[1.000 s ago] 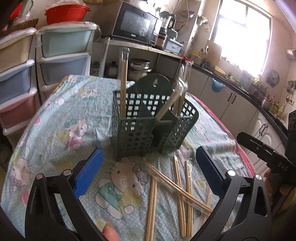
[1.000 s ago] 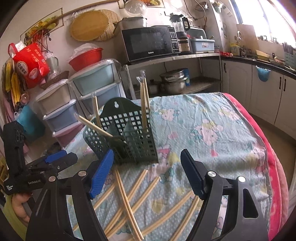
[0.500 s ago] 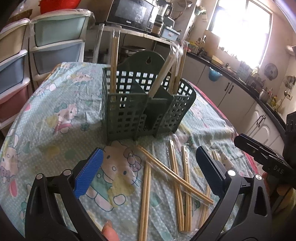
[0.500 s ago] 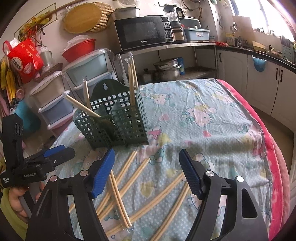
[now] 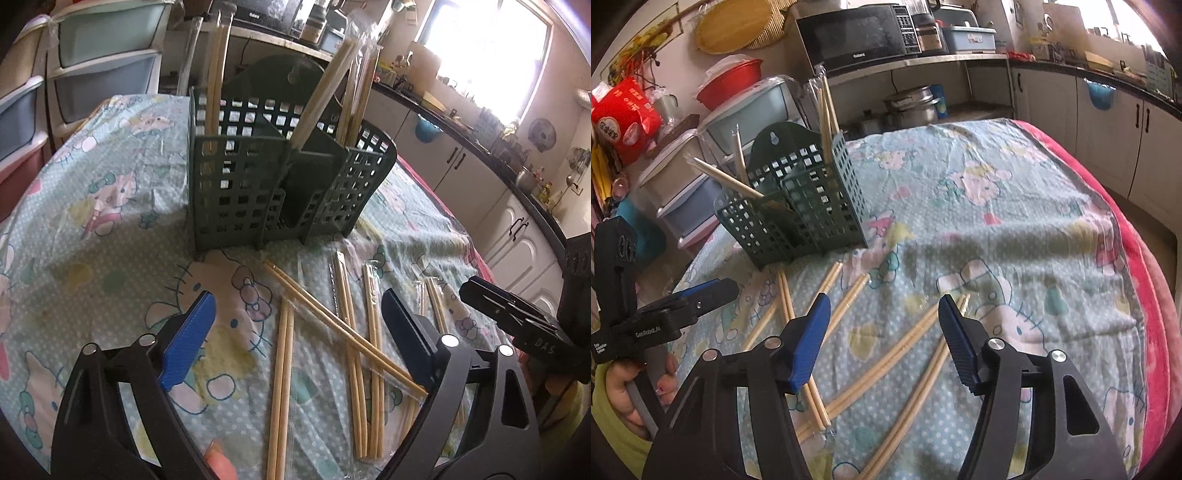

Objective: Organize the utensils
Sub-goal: 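Lower the right tool toward a wooden chopstick pair on the cloth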

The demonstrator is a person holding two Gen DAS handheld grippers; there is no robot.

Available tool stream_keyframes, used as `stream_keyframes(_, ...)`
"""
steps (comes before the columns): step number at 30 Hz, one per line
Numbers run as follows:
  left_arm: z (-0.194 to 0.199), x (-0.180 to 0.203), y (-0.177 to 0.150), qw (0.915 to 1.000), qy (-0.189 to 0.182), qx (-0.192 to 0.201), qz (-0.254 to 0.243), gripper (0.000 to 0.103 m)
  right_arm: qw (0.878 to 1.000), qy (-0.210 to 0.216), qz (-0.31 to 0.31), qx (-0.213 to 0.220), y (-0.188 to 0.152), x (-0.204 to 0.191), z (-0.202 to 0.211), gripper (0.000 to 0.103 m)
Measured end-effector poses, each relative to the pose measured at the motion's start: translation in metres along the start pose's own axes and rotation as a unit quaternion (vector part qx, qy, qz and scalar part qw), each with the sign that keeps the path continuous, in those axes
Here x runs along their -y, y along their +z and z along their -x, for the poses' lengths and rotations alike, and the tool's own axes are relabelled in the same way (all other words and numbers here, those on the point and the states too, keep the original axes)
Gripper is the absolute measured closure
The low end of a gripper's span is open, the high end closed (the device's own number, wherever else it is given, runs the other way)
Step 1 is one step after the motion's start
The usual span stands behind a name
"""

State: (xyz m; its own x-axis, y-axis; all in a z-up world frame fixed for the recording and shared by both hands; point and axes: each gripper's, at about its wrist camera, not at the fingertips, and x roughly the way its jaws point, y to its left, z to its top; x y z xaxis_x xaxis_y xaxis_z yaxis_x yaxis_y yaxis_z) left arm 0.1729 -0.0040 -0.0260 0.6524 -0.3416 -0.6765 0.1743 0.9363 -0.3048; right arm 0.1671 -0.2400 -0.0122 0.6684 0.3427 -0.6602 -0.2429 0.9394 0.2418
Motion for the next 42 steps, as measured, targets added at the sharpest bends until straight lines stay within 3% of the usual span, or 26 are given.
stream_keyframes(15,-0.027,-0.008,0.004,0.999,-0.007,-0.039,0.021,0.035,0.998,-0.005,-0.028,-0.06,-0.008,0.008,-0.029,0.055)
stream_keyframes(30,-0.057,-0.026,0.017,0.9936,-0.034,-0.072,0.079,0.049,0.994,-0.02,-0.035,-0.099,-0.009,0.007,-0.049,0.057)
stream_keyframes(33,-0.063,-0.027,0.022,0.9929,-0.032,-0.075,0.087,0.051,0.993,-0.023,-0.04,-0.105,-0.008,0.008,-0.053,0.057)
stream_keyframes(42,-0.075,-0.029,0.028,0.9927,0.003,-0.074,0.095,0.07,0.991,-0.033,-0.059,-0.113,-0.001,0.012,-0.066,0.057)
